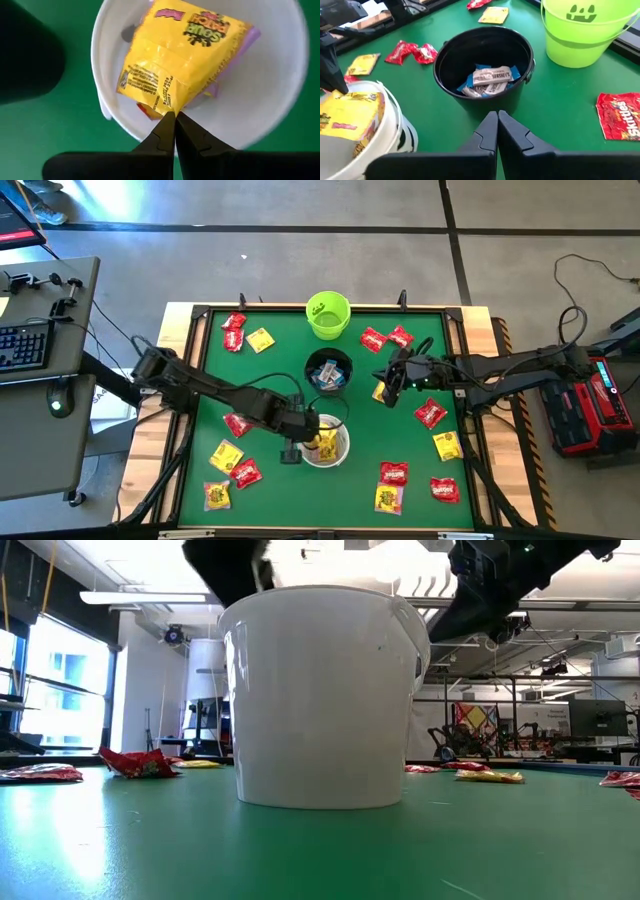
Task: Sort candy by brand, put in halloween buckets
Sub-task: Put the yellow candy into the white bucket
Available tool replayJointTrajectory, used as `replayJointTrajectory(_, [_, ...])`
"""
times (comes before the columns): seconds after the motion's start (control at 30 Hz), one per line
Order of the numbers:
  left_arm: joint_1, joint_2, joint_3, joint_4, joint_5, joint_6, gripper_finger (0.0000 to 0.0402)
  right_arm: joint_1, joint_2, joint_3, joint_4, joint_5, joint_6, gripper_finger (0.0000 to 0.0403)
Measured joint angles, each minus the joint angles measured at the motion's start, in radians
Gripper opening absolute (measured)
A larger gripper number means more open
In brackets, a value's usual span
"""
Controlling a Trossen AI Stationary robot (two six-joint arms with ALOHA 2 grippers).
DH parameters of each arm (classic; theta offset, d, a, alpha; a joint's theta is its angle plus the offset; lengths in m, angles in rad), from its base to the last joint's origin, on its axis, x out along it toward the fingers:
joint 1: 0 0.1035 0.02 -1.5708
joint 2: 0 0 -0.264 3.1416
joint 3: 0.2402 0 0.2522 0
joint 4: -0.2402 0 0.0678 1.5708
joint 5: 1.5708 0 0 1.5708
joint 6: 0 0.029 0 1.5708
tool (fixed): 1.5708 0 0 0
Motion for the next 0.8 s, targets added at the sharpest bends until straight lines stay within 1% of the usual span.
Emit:
replayJointTrajectory(0.2, [0.027,0.154,0.217,-0.172,-0.007,0.003,0.0,0.0,0.0,0.0,-0.021,-0.002,-0.038,0.0])
replayJointTrajectory(0.33, [0.039,0.238,0.314,-0.265,-0.006,0.016,0.0,0.0,0.0,0.0,-0.023,-0.006,-0.049,0.0])
replayJointTrajectory(0.47, [0.043,0.272,0.355,-0.282,-0.002,0.01,0.0,0.0,0.0,0.0,-0.029,-0.007,-0.058,0.0])
replayJointTrajectory(0.63, [0.043,0.28,0.373,-0.283,0.001,0.005,0.0001,0.0,0.0,0.0,-0.035,-0.008,-0.074,0.0])
replayJointTrajectory(0.73, [0.043,0.274,0.373,-0.287,0.004,0.004,0.0008,0.0,0.0,0.0,-0.035,-0.012,-0.079,0.0])
replayJointTrajectory(0.8, [0.043,0.273,0.373,-0.286,0.026,-0.002,0.0017,0.0,0.0,0.0,-0.039,-0.014,-0.098,0.0])
